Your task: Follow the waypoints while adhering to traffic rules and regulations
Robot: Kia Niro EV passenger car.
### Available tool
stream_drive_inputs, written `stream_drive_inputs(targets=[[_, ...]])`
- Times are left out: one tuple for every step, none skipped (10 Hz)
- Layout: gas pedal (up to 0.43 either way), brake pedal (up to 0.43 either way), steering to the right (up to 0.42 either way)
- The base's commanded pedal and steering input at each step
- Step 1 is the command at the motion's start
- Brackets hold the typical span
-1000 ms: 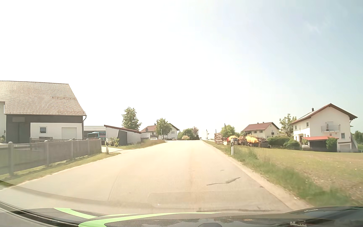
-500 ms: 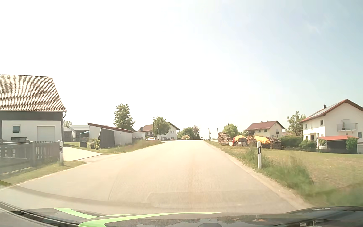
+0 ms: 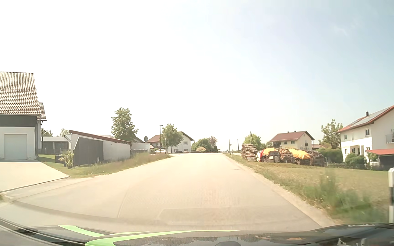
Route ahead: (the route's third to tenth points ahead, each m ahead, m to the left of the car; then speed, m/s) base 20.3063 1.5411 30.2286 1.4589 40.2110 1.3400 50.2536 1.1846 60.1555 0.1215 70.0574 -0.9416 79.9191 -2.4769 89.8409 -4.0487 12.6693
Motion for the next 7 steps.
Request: stream_drive_inputs(targets=[[0.15,0.0,-0.002],[0.15,0.0,-0.002],[0.15,0.0,-0.002],[0.15,0.0,-0.002],[0.15,0.0,-0.002],[0.15,0.0,-0.002],[0.15,0.0,-0.002]])
